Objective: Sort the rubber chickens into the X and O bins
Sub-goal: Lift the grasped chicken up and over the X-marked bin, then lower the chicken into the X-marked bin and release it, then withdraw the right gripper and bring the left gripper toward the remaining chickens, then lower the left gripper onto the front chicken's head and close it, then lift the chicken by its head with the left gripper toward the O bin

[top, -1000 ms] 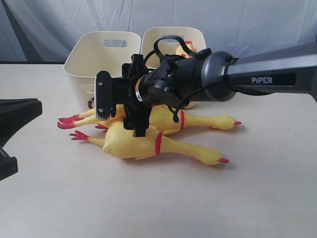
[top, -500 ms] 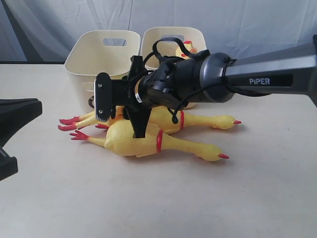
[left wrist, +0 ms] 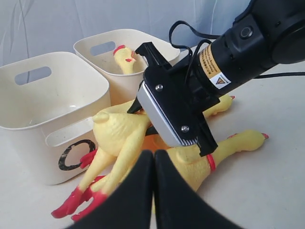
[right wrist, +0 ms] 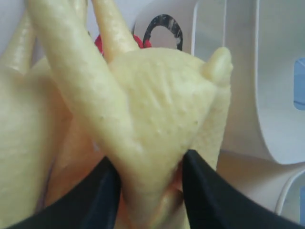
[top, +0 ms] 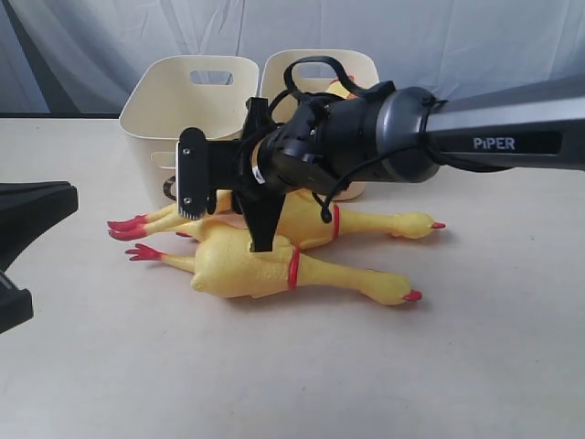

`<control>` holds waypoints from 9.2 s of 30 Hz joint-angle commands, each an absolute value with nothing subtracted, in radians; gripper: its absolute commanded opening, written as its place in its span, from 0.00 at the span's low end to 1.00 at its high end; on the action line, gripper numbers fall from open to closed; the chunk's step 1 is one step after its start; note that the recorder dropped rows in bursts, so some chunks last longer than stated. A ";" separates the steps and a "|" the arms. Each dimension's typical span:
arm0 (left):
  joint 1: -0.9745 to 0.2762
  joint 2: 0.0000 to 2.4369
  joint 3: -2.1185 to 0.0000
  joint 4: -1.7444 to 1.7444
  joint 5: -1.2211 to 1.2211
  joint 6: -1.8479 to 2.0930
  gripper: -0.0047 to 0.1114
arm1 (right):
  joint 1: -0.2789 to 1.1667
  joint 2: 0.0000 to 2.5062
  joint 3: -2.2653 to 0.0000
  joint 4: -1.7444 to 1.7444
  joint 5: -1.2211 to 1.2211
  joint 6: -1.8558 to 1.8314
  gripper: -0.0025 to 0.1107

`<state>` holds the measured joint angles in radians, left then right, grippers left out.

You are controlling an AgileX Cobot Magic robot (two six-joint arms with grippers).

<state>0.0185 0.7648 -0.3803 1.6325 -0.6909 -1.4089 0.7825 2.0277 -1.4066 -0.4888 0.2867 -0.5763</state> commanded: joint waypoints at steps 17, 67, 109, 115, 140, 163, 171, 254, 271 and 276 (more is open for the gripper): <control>0.018 0.768 -0.386 1.632 -0.691 -1.411 0.04 | 0.779 1.857 -1.402 -0.148 0.371 -0.572 0.01; 0.018 0.768 -0.386 1.639 -0.703 -1.411 0.04 | 0.547 2.040 -1.402 0.800 -0.444 -0.641 0.02; 0.018 0.768 -0.386 1.676 -0.685 -1.411 0.04 | 0.548 1.577 -1.048 0.953 -0.310 -0.833 0.01; 0.018 0.768 -0.386 1.676 -0.685 -1.411 0.04 | 0.548 1.391 -0.888 0.944 -0.320 -0.833 0.01; 0.018 0.768 -0.386 1.675 -0.691 -1.404 0.04 | 0.837 0.889 -0.479 0.744 -0.376 -0.833 0.01; -0.009 1.203 -0.509 1.578 -0.858 -0.832 0.45 | 0.881 0.924 -0.444 0.847 -0.394 -0.833 0.01; -0.379 1.492 -0.787 1.593 -0.658 -0.825 0.45 | 0.881 0.924 -0.444 0.944 -0.398 -0.833 0.01; -0.720 2.038 -1.188 1.744 -0.518 -1.413 0.04 | 0.881 0.924 -0.405 1.030 -0.478 -0.840 0.01; -0.709 1.847 -1.188 1.744 -0.250 -1.753 0.04 | 0.881 0.868 -0.405 1.107 -0.459 -0.840 0.01; -0.676 1.797 -1.188 1.744 -0.188 -1.753 0.04 | 0.881 0.842 -0.405 1.107 -0.442 -0.840 0.01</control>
<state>-0.6954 1.8362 -1.1876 1.7515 -0.2349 -1.7430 0.8802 0.8543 -0.4081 1.1058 -0.4506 -0.8377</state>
